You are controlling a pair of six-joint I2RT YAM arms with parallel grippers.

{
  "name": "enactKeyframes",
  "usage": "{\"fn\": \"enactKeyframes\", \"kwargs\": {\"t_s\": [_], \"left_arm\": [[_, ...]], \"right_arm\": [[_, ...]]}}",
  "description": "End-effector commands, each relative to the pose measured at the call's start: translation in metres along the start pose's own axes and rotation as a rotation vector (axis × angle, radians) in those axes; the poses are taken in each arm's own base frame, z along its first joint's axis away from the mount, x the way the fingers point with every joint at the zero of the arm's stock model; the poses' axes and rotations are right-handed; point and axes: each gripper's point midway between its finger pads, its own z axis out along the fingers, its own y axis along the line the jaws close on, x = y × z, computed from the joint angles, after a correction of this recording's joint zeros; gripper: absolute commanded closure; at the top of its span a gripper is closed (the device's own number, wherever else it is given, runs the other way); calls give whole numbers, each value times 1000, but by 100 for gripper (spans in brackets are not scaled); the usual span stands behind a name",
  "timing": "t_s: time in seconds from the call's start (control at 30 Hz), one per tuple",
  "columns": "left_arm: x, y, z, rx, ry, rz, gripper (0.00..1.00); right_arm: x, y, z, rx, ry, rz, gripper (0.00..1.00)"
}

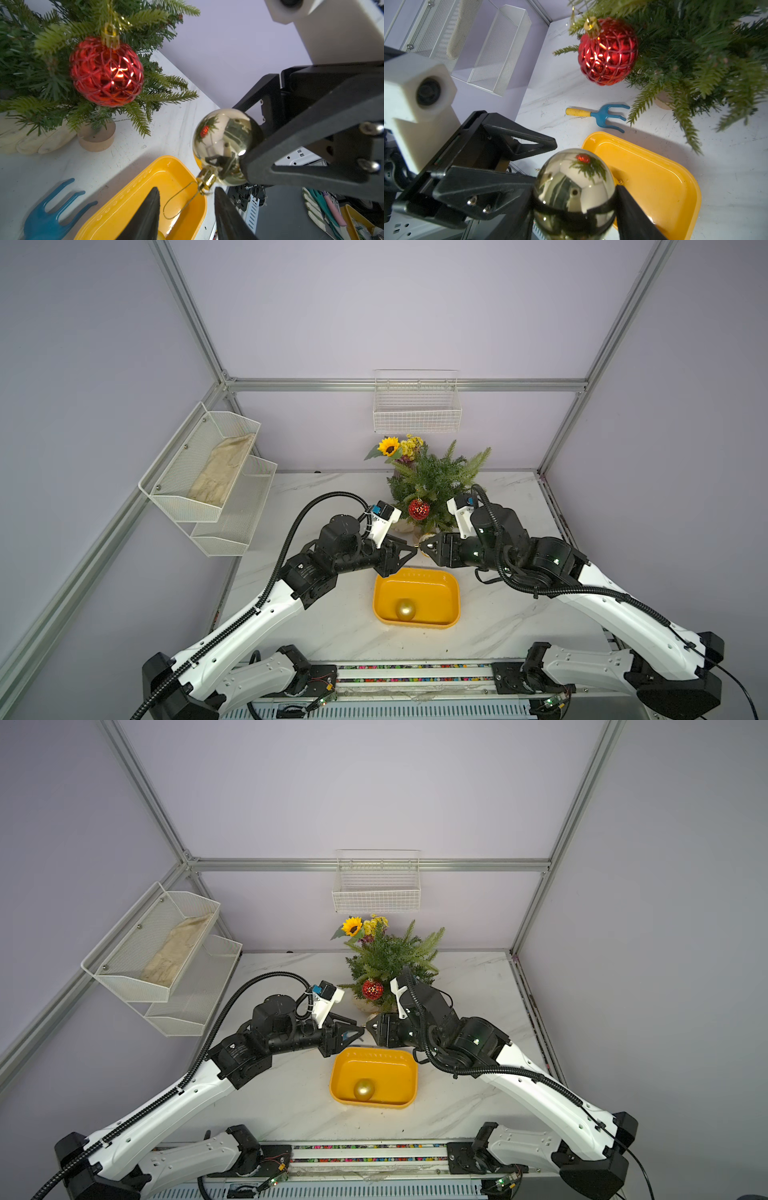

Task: Decorate the small christmas tree with ornaments
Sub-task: Hang an ornament on the christmas tree.

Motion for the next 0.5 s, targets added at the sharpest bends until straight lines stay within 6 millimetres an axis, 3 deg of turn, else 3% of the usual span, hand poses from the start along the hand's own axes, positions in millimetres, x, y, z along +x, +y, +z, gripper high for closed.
{"fn": "enactKeyframes", "kwargs": {"t_s": [0.0,0.33,0.47], "left_arm": [[-53,-36,-20,90,-143,69,64],[-50,-38,-26,92,-150,85,94],[-50,-36,-30,78,-157,92,100]], "right_arm": [[-1,0,-4,-15,-12,-7,43],[-5,-2,-9,-1,-37,-1,43],[-8,-4,-11,9,-53,0,43]]}}
